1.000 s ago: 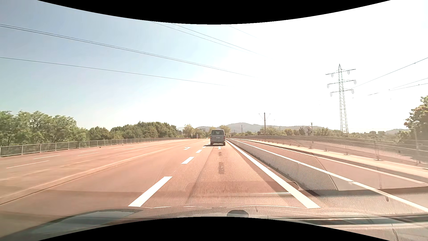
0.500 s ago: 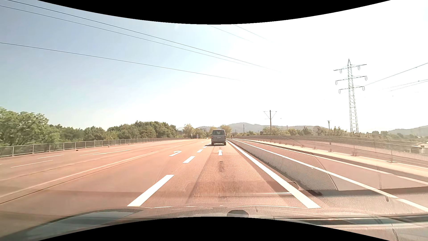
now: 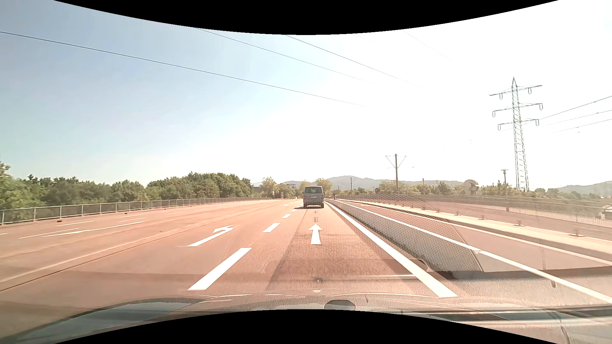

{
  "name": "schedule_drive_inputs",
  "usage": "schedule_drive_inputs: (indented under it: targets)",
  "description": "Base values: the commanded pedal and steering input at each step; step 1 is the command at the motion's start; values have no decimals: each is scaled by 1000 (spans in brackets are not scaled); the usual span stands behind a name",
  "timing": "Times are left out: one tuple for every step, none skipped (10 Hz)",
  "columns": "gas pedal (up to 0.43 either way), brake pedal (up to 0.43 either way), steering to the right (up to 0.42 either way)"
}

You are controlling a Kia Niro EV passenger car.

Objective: Follow the waypoints while adhering to traffic rules and regulations

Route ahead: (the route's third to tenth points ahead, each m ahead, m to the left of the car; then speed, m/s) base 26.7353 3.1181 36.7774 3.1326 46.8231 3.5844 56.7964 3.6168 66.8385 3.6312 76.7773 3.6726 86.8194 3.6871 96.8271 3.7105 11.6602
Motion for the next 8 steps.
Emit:
schedule_drive_inputs:
  targets:
    - [150, 0, -2]
    - [150, 0, -2]
    - [150, 0, -2]
    - [150, 0, -2]
    - [150, 0, -2]
    - [150, 0, -2]
    - [150, 0, -2]
    - [150, 0, -2]
